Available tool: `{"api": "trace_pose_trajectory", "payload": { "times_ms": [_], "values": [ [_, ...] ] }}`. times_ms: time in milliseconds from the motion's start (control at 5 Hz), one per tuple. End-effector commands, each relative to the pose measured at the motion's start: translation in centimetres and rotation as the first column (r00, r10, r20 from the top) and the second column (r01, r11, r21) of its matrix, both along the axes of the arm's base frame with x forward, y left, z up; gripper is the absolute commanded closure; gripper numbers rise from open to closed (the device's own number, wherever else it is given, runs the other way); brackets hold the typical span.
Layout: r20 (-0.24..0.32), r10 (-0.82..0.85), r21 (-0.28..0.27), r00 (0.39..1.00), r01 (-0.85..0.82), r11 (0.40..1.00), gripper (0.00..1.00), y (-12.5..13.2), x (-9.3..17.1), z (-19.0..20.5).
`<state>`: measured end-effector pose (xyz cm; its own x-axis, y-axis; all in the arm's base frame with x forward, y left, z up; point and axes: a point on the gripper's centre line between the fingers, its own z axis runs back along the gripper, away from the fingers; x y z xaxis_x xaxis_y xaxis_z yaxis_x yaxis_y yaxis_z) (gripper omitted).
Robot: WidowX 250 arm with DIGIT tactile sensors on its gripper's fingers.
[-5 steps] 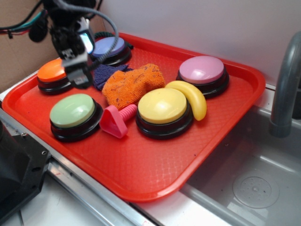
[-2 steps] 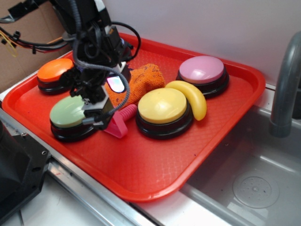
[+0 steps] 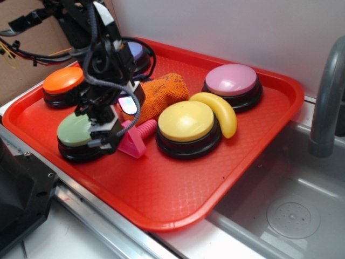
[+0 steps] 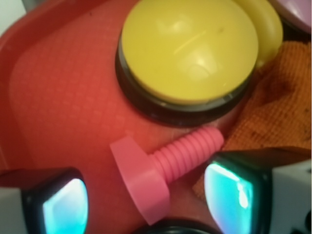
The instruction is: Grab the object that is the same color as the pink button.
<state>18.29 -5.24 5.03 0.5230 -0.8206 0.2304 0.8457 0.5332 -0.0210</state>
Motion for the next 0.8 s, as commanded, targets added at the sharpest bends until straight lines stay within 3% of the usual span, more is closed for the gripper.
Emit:
{"api": "trace_pose_trajectory", "payload": {
  "times_ms": [0, 600],
  "values": [
    [0.019, -0.036, 0.037, 0.999, 0.036, 0.999, 1.00, -0.65, 0.08, -0.61],
    [0.013, -0.033, 0.027, 0.999, 0.033, 0.999, 1.00, -1.01, -0.09, -0.86]
  ]
}}
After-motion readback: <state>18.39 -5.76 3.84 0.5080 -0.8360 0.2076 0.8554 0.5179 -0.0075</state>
